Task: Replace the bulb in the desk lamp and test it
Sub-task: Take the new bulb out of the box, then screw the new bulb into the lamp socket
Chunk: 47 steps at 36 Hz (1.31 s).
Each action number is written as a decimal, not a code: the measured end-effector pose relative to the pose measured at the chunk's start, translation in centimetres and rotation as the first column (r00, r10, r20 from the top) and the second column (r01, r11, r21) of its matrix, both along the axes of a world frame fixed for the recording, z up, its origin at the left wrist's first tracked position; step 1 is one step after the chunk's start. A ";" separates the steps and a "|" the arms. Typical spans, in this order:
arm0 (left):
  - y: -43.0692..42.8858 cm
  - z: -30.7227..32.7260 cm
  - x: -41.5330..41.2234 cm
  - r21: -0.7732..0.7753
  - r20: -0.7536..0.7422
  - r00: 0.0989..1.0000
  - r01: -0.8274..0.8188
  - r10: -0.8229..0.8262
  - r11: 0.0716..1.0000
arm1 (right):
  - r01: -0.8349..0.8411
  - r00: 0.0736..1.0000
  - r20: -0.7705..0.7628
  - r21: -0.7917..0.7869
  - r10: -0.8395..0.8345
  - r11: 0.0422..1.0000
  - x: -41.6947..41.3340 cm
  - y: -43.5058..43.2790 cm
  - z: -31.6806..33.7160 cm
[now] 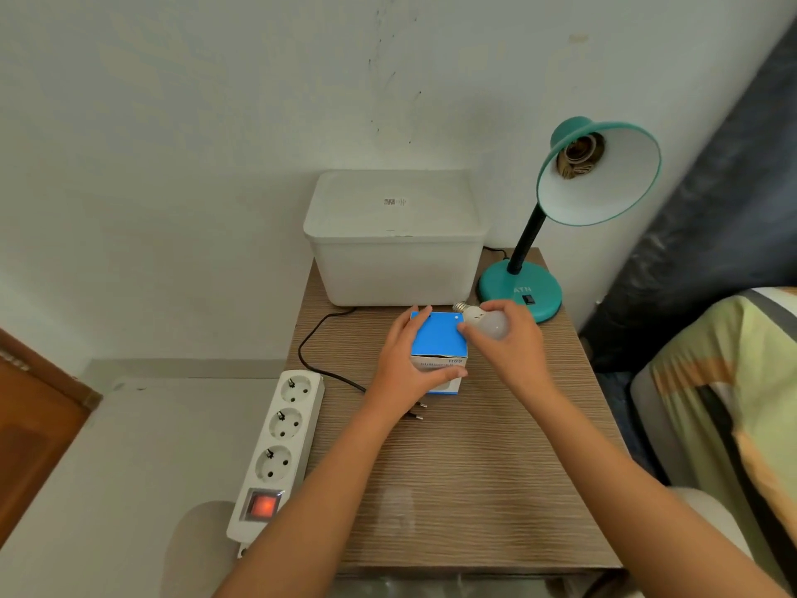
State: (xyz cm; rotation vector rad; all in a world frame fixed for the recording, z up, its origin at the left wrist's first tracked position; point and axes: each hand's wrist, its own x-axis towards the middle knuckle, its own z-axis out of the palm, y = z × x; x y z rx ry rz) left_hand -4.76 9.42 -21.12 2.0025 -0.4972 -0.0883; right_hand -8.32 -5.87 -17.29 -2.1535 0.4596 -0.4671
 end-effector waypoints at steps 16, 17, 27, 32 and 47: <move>0.3 1.2 1.2 0.081 -0.025 1.000 0.007 -0.005 0.997 | -0.043 0.998 -0.049 0.018 0.043 0.999 1.5 0.6 0.4; 0.2 1.3 1.2 0.087 -0.024 1.000 0.002 0.000 0.996 | -0.044 0.998 -0.053 0.016 0.045 0.999 1.4 0.6 0.5; 0.1 1.9 0.8 0.135 -0.024 1.000 0.008 -0.005 0.991 | 0.023 0.999 0.048 0.074 -0.026 0.997 0.2 0.5 2.8; 0.0 3.2 0.4 0.081 0.076 0.996 -0.049 0.043 0.996 | 0.102 0.984 0.133 0.121 -0.118 0.987 -1.6 -0.3 5.5; -11.3 15.5 5.2 0.028 0.366 0.878 0.322 -0.309 0.946 | 0.057 0.947 0.290 0.274 -0.139 0.960 0.4 -7.8 13.2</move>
